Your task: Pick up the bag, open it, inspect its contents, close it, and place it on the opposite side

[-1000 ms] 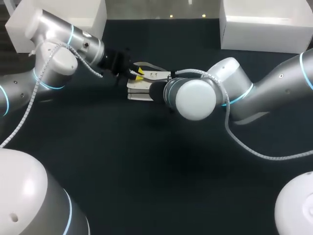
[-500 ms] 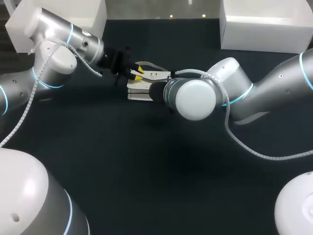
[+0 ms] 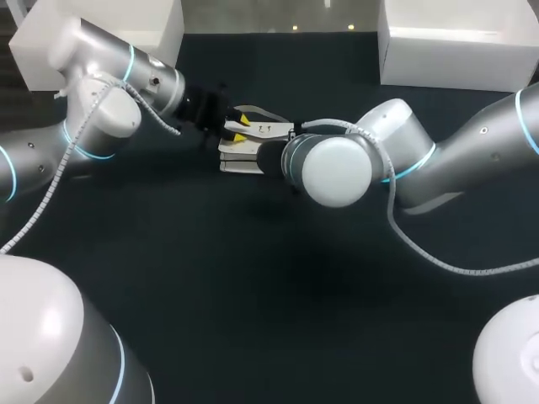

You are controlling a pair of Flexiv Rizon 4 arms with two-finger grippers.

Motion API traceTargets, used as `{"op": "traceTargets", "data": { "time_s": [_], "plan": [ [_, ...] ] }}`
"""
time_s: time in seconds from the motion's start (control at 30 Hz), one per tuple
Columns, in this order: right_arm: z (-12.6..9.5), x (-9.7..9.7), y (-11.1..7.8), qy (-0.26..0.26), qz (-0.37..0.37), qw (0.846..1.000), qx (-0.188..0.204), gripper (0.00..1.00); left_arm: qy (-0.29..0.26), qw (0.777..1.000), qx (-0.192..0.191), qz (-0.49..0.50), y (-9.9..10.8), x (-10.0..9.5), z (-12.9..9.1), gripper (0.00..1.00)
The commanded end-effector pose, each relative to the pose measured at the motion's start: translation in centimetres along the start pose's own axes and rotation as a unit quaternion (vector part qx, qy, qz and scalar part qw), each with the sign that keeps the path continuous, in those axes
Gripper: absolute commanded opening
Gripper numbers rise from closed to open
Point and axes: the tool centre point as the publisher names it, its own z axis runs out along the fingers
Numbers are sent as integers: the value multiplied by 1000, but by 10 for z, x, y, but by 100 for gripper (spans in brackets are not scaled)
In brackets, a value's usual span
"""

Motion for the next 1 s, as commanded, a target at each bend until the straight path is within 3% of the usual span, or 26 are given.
{"op": "traceTargets", "data": {
  "time_s": [0.03,0.23,0.4,0.73,1.0],
  "plan": [
    [1,4,-1,-48,0,999,-5,0,-10,1000,-15,5,-3,1,9,28],
    [1,4,-1,-48,0,999,-5,0,-15,999,-34,4,-3,-2,13,0],
    [1,4,-1,-48,0,999,-5,0,-11,999,-40,-21,-1,-10,9,0],
    [1,4,-1,-48,0,999,-5,0,27,993,-15,-113,5,-37,-10,0],
    [1,4,-1,-48,0,999,-5,0,53,985,-2,-163,11,-44,-13,0]
  ]
}}
